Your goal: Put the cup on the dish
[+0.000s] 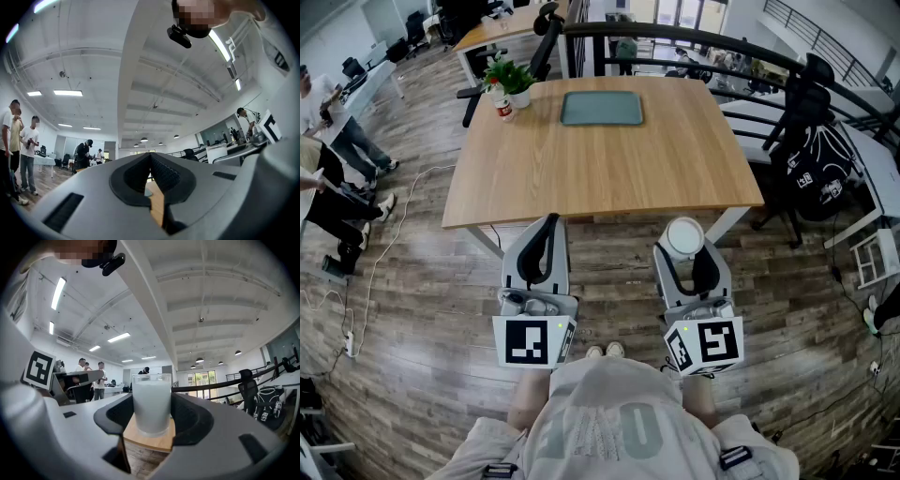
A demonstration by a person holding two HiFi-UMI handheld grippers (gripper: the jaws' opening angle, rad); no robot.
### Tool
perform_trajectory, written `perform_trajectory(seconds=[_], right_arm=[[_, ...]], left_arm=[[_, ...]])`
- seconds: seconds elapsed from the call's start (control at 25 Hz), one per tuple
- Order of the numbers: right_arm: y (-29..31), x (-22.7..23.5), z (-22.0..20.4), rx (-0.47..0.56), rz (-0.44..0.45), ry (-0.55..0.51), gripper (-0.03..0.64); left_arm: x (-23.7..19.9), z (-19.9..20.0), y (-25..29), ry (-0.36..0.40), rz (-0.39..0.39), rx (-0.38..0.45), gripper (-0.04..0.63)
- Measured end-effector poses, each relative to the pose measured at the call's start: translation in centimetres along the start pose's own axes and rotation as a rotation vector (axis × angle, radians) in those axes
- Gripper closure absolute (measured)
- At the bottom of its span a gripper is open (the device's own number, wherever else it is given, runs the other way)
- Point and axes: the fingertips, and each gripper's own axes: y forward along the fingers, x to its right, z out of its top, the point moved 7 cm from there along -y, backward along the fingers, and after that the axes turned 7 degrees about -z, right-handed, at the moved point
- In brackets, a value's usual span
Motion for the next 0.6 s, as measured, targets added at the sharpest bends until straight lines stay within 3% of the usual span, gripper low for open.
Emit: perform_trajectory(seconds=[0.6], right_arm=[[-0.4, 3.3, -0.6, 0.050, -0.030, 0.042, 0.364]], left_arm=[[1.1, -0.1, 0.9, 0.026, 0.011, 0.003, 0.586]])
